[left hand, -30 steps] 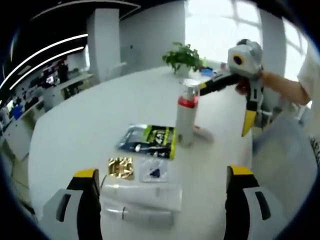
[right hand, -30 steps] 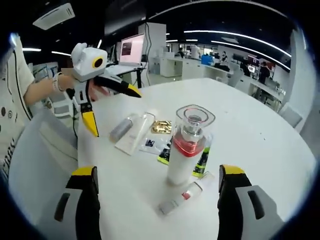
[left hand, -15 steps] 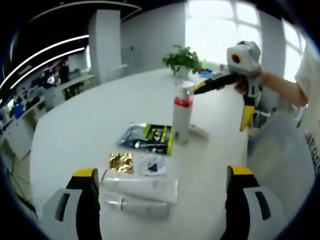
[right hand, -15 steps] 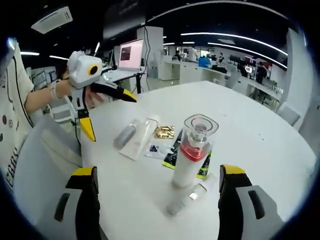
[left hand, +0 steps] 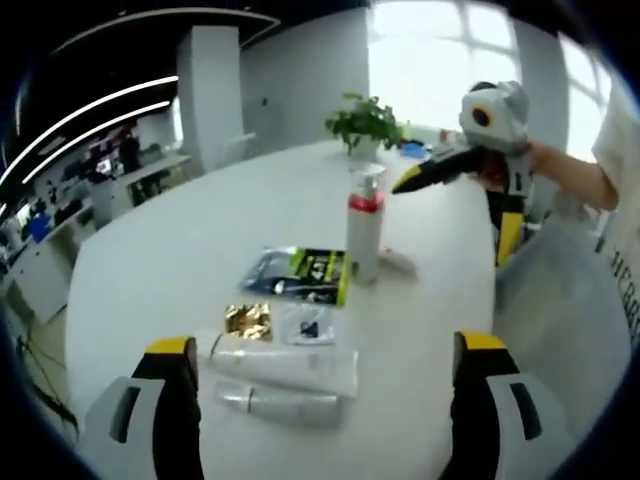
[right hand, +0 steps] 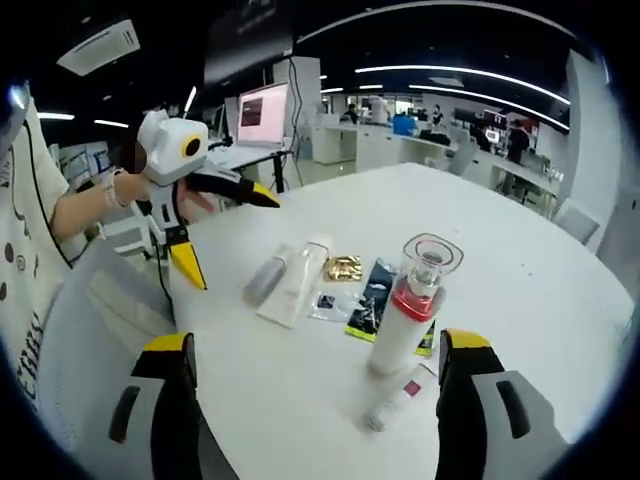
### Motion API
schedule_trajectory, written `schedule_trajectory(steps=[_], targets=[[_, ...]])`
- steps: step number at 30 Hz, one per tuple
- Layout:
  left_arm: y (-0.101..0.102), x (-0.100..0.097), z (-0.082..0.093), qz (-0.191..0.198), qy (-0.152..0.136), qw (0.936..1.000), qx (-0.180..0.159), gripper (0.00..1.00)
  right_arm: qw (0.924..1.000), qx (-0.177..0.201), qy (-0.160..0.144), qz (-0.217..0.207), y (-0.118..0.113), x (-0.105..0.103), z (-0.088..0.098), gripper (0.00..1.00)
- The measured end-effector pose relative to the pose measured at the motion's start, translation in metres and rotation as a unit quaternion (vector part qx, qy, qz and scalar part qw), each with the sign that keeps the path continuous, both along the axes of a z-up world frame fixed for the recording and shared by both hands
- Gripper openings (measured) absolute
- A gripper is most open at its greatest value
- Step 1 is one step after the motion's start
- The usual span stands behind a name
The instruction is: Arrange the skincare products in the storage area until every visible bottle or jar stands upright without overlapping.
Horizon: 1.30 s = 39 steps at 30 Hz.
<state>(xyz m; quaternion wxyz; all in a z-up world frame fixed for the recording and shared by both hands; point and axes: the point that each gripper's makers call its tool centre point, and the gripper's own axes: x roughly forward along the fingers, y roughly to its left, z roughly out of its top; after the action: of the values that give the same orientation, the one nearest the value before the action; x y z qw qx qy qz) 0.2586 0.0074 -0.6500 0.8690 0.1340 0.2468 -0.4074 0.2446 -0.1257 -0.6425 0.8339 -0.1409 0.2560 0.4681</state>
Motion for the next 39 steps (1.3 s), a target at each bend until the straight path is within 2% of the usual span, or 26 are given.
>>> schedule_trajectory(steps=[9,12,19,23,29,31,35,36,37,39], targets=[[0.005,-0.008,-0.003,-0.006,0.008,0.9999,0.004,0.99,1.0000,-0.004,0.001,0.008,0.015,-0.010,-0.005,1.00],[0.009,-0.012,-0.008,-0.012,0.015,0.9997,0.012,0.99,0.9998,-0.009,0.010,0.016,0.022,-0.014,-0.012,1.00],[0.017,-0.014,-0.012,-0.012,0.020,0.9997,0.012,0.99,0.9992,-0.017,0.006,0.036,0.041,-0.021,-0.021,1.00],[0.024,-0.009,-0.017,-0.024,0.010,0.9987,0.043,0.99,0.9985,-0.028,0.005,0.046,0.048,-0.019,-0.027,1.00],[0.033,0.004,-0.017,-0.025,-0.003,0.9986,0.046,0.99,0.9984,-0.025,0.007,0.051,0.062,-0.016,-0.029,1.00],[0.039,0.009,-0.021,-0.026,-0.011,0.9976,0.063,0.99,0.9979,-0.028,0.006,0.058,0.068,-0.016,-0.032,1.00],[0.043,0.016,-0.015,-0.046,-0.036,0.9942,0.091,0.99,0.9974,-0.028,0.012,0.066,0.074,-0.018,-0.035,1.00],[0.042,0.024,-0.012,-0.066,-0.062,0.9909,0.099,0.99,0.9973,-0.026,0.014,0.068,0.076,-0.017,-0.036,1.00],[0.042,0.027,-0.010,-0.075,-0.072,0.9889,0.107,0.99,0.9972,-0.026,0.016,0.069,0.077,-0.018,-0.036,1.00],[0.045,0.031,-0.010,-0.075,-0.069,0.9880,0.116,0.99,0.9969,-0.021,0.022,0.073,0.078,-0.019,-0.037,1.00]])
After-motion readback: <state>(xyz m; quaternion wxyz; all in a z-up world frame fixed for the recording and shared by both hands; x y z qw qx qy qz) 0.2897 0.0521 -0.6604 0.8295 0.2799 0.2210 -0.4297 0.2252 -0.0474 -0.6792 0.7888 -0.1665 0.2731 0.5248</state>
